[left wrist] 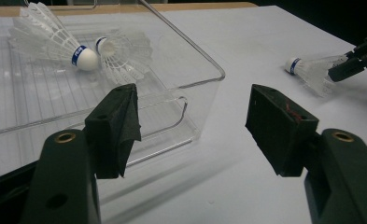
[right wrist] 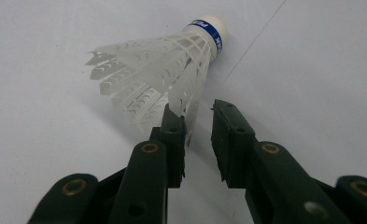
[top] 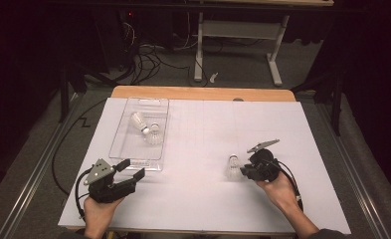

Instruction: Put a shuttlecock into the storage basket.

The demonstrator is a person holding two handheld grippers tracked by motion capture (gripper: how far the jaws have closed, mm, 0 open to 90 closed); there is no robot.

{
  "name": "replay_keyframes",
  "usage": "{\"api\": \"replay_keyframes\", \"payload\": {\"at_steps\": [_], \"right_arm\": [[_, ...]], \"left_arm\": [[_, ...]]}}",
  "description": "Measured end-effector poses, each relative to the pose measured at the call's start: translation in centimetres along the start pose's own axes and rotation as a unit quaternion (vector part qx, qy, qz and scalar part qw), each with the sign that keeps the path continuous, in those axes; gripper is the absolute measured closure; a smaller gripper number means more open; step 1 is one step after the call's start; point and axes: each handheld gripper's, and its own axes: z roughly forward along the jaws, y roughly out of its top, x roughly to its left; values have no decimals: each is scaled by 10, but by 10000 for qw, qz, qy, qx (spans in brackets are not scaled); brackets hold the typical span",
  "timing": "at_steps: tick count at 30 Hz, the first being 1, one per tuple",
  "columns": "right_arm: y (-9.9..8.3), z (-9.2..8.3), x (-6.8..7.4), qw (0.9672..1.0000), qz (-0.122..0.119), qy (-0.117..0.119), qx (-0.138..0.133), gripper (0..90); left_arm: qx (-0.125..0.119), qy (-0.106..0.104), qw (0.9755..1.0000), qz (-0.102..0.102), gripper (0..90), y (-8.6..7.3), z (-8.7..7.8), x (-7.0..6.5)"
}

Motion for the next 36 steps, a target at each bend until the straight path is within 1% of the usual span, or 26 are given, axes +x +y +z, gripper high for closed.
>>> {"api": "replay_keyframes", "payload": {"at_steps": [5,8,12,13,14,18,36], "right_arm": [[0,1,-1,10000,36,-3,-12,791],[1,2,-1,10000,74,-8,41,821],[1,3,-2,10000,66,-21,43,856],[1,2,-2,9999,109,-22,59,862],[1,3,-3,10000,65,-15,52,868],[1,3,-4,10000,82,-9,54,896],[3,0,-2,10000,45,69,-47,900]], "left_arm": [[11,-10,10000,4,352,0,0,0],[10,-15,10000,-3,352,0,0,0],[19,-22,10000,3,352,0,0,0],[19,-24,10000,0,352,0,0,0],[21,-25,10000,1,352,0,0,0],[22,-26,10000,8,352,0,0,0],[19,-28,10000,23,352,0,1,0]]}}
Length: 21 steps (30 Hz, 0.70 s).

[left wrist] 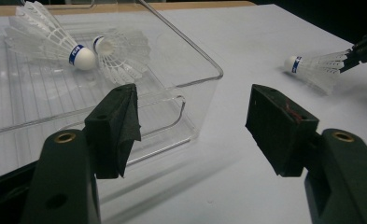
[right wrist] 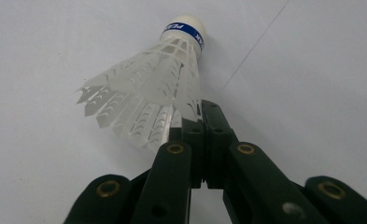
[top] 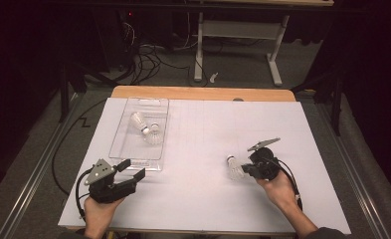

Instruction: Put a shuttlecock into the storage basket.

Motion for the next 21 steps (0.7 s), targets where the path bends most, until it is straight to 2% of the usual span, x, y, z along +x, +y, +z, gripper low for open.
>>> {"api": "replay_keyframes", "payload": {"at_steps": [21], "right_arm": [[14,-4,13,9996,-168,167,-142,900]], "left_arm": [[-3,-29,10000,10,350,0,0,0]]}}
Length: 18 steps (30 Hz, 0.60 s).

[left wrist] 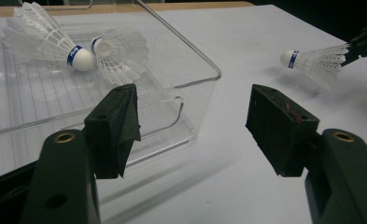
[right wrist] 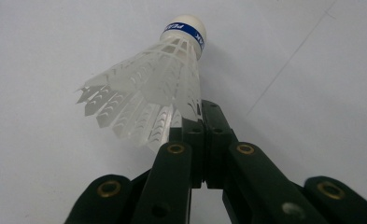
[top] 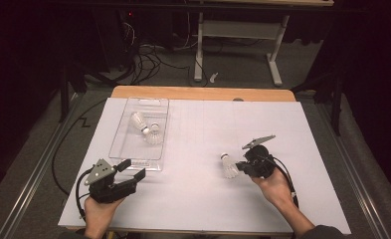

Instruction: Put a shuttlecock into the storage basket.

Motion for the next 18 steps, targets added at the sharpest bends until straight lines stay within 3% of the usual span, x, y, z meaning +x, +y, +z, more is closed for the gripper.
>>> {"api": "replay_keyframes", "payload": {"at_steps": [18], "right_arm": [[17,0,12,9998,-142,70,-98,900]], "left_arm": [[26,-22,10000,17,352,0,2,0]]}}
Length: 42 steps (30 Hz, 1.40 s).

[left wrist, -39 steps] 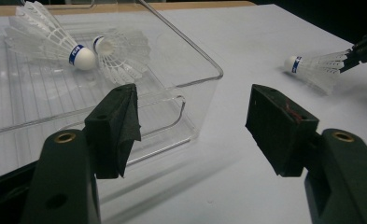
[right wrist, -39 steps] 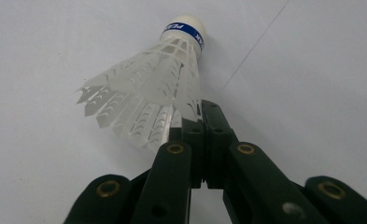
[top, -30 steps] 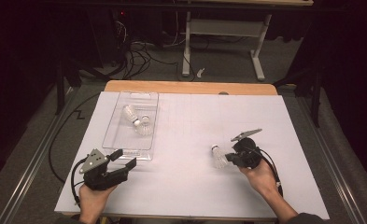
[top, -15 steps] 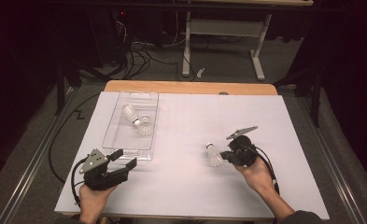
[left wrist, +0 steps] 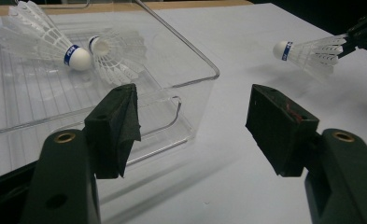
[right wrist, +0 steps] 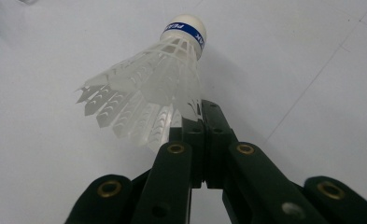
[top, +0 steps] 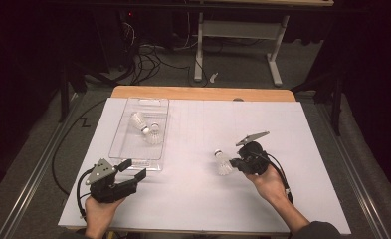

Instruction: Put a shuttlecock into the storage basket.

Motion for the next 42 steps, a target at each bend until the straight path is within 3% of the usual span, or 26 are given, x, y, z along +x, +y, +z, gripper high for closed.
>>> {"api": "replay_keyframes", "payload": {"at_steps": [24,32,42], "right_arm": [[18,6,14,9998,-144,98,-32,900],[20,8,16,9999,-137,93,29,900],[24,8,16,9998,-142,98,26,900]], "left_arm": [[44,-66,9999,82,352,2,5,-4],[122,-126,9994,284,351,10,9,-9],[106,-242,9992,300,353,21,15,-11]]}}
